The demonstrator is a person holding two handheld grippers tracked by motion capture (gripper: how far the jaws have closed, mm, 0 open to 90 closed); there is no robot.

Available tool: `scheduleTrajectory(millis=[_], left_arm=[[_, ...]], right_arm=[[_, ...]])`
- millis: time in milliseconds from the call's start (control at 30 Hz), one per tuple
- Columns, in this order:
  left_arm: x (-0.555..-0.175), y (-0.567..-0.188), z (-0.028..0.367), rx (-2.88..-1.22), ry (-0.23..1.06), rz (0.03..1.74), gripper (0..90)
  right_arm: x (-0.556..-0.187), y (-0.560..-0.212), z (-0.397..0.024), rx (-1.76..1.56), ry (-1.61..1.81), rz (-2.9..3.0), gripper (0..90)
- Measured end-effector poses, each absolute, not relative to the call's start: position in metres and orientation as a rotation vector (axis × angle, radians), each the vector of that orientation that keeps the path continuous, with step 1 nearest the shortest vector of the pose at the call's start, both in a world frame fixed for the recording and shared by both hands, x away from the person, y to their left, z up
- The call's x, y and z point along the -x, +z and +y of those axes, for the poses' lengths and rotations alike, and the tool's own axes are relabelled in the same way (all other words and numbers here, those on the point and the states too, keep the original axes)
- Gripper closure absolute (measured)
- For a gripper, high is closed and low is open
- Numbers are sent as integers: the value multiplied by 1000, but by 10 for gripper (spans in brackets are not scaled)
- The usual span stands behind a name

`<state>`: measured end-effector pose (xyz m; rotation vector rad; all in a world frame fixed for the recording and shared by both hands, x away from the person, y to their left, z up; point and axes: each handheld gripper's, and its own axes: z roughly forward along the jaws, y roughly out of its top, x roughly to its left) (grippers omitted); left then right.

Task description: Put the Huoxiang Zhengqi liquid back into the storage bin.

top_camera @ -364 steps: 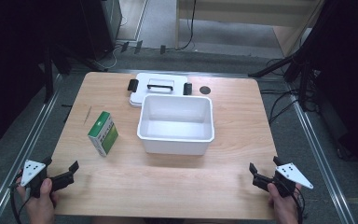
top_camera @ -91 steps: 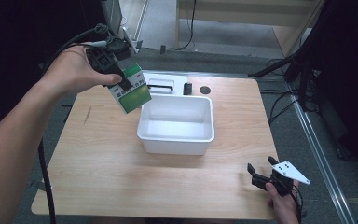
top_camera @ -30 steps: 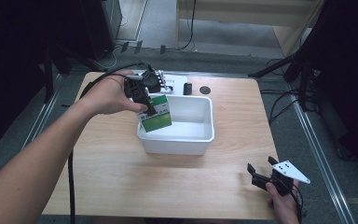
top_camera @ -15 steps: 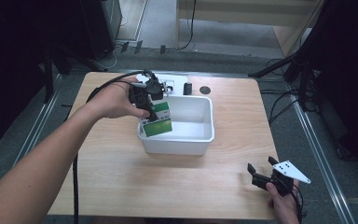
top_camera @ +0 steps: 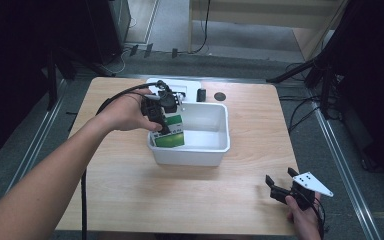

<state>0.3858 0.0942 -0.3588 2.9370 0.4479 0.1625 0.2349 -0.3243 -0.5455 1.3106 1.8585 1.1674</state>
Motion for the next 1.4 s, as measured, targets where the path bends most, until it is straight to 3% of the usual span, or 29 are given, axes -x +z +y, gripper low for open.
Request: scheduleTrajectory(millis=[1400], left_arm=[[-388,-395,90,-3002,86,491,629]], right_arm=[[-236,-546,-324,-1308,1165,1862,128]])
